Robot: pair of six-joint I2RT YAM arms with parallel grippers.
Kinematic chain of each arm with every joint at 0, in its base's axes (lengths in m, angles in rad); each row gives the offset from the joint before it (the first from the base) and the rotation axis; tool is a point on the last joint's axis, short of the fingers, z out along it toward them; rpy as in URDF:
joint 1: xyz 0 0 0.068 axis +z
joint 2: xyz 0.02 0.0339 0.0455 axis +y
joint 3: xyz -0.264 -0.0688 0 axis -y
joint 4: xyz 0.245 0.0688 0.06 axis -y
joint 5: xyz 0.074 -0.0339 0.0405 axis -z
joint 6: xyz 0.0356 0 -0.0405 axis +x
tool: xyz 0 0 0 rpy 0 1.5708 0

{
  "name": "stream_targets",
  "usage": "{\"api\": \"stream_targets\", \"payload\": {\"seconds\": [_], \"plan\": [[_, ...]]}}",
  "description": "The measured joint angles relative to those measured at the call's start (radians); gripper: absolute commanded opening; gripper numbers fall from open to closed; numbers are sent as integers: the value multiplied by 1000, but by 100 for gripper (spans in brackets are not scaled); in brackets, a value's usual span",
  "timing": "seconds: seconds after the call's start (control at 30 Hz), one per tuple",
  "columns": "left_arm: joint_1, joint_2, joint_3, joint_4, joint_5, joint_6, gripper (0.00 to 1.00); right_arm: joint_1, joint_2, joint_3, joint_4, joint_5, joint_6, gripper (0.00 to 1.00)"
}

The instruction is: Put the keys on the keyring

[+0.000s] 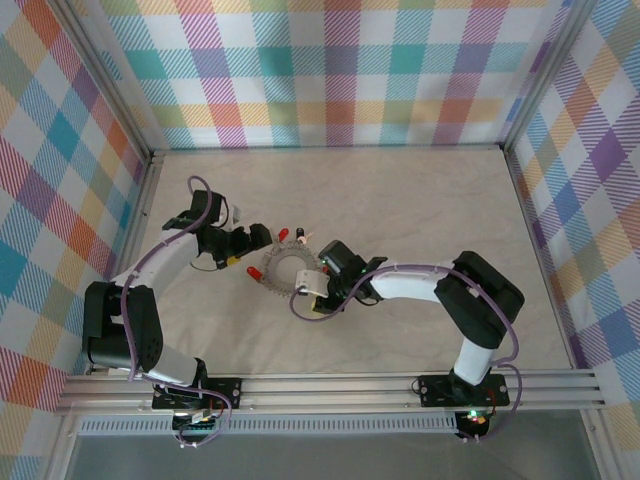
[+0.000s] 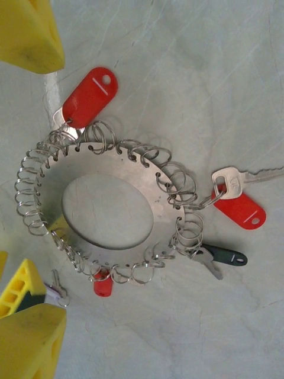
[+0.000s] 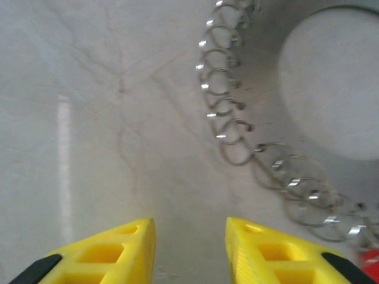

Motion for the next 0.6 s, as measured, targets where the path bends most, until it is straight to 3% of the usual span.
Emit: {"api": "stream_targets", "payload": {"seconds": [0.27, 0.6], "plan": [[0, 13, 1, -5, -13, 2, 99, -12, 74, 68, 102, 45, -127, 41], [0, 13, 1, -4, -9, -3, 99, -38, 143, 161, 17, 17, -242, 42]]}}
